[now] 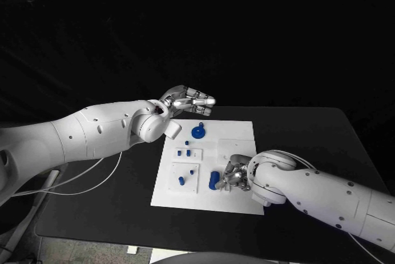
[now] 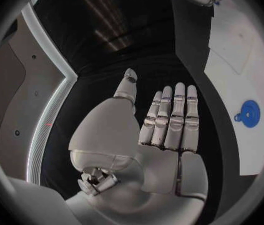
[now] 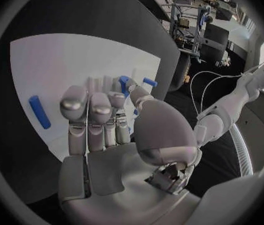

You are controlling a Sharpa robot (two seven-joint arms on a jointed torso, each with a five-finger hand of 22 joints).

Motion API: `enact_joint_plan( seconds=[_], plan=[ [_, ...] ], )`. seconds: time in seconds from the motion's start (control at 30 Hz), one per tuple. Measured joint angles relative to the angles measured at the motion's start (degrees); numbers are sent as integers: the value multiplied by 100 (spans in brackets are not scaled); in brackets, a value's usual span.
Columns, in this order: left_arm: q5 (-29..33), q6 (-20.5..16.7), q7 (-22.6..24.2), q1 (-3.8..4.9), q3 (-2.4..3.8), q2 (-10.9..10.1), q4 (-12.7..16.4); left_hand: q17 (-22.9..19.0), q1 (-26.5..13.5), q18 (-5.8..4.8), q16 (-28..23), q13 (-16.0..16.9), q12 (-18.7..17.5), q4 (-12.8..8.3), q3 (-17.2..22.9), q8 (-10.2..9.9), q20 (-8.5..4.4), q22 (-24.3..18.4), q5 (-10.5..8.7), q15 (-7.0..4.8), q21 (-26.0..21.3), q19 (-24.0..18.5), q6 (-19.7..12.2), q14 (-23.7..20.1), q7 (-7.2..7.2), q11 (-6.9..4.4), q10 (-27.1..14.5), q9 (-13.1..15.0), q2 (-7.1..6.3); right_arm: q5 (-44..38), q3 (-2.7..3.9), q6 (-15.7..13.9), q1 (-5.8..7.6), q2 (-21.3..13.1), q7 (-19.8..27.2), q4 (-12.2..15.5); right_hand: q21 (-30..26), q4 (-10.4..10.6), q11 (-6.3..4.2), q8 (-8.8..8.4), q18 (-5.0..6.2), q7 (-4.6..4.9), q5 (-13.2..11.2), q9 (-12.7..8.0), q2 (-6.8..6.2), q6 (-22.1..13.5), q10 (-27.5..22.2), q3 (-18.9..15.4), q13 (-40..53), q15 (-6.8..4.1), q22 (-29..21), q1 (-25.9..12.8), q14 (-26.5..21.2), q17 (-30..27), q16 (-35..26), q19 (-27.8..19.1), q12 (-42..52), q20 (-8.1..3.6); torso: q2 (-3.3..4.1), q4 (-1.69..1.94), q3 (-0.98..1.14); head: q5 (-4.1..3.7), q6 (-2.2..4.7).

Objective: Assemble the parts on the task board

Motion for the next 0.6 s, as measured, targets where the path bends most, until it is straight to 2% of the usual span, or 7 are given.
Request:
enact_joint_plan(
  seconds=[0.17, 0.5, 0.6],
  plan=[
    [-1, 0, -3, 0, 0, 0, 0, 0, -1, 0, 0, 0, 0, -24, -24, 0, 0, -13, 0, 0, 0, 0, 0, 0, 0, 0, 0, 0, 60, -39, -10, -35, -35, 37, -24, -94, 25, 0, -12, 0, -1, -28, 54, 138, 1, 28, 11, 0, 23, -23, 0, -1, -23, 0, 0, 0, 0, 0, 0, 2, -3, 7, -9],
    [-2, 1, -10, 0, 0, -2, 0, 0, -1, 0, 0, 0, 0, -24, -24, 0, 0, -12, 0, 0, 0, 0, 0, 0, 0, 0, 0, 0, 60, -159, -25, -196, -79, 65, -55, -265, 111, -137, -31, 0, 0, -48, 53, 415, 241, 48, 72, 169, 79, -43, 0, -107, -3, -1, 21, 21, 47, -20, -1, -3, -2, 10, -18],
    [-2, 1, -12, 0, 0, -2, 0, 0, -1, 0, 0, 0, 0, -24, -24, 0, 0, -12, 0, 0, 0, 0, 0, 0, 0, 0, 0, 0, 60, -182, -24, -250, -79, 63, -54, -295, 131, -151, -31, 0, 0, -48, 76, 492, 273, 48, 72, 185, 94, -42, -1, -139, -3, -1, 21, 21, 47, -20, -1, -3, 1, 13, -25]
  ],
)
